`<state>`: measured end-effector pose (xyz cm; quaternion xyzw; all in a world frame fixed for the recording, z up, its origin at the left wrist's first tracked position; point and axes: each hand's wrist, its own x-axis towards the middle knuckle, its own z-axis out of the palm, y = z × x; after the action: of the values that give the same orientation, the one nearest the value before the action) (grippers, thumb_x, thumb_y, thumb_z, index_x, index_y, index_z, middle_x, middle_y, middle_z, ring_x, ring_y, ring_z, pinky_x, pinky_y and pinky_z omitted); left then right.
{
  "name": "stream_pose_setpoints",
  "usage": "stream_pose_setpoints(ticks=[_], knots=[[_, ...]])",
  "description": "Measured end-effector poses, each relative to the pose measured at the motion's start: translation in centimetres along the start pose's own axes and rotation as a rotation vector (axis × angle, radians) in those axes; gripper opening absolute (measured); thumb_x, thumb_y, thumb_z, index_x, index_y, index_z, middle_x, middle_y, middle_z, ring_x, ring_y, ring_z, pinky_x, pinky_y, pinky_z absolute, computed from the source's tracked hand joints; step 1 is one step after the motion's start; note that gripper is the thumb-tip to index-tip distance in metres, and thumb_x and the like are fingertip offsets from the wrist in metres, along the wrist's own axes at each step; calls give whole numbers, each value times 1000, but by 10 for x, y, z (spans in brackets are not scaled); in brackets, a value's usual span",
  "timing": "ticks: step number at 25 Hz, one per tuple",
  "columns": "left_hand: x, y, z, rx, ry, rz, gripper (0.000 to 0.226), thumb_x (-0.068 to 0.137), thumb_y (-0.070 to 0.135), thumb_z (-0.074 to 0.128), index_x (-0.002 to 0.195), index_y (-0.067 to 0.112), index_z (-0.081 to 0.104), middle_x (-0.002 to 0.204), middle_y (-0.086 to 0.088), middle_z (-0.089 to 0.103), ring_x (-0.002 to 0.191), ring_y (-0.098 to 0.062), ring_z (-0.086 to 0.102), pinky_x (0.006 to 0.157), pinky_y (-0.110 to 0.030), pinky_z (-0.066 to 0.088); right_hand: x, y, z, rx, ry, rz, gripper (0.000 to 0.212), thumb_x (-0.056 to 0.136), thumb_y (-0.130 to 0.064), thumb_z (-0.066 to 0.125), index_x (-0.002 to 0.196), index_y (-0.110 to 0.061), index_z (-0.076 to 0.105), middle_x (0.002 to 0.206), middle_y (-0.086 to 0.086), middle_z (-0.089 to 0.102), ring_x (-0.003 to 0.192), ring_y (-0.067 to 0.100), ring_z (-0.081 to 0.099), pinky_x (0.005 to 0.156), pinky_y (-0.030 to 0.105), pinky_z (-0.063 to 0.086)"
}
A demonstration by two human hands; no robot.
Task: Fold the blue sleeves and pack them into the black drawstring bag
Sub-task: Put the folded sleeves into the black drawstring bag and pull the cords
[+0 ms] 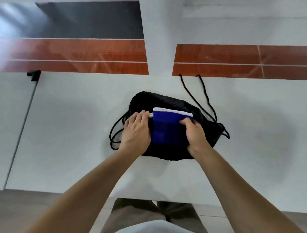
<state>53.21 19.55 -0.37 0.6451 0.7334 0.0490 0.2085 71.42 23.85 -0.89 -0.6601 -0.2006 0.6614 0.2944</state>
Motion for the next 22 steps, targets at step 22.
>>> stream_pose_setpoints(ticks=[22], knots=[[15, -2, 56, 380, -120, 73, 70, 102, 45, 41, 159, 29, 4, 168, 4, 2, 152, -35, -2, 122, -52, -4, 44, -17, -43, -920, 165, -191, 37, 104, -26, 40, 129, -2, 54, 132, 20, 59, 122, 37, 55, 98, 37, 40]])
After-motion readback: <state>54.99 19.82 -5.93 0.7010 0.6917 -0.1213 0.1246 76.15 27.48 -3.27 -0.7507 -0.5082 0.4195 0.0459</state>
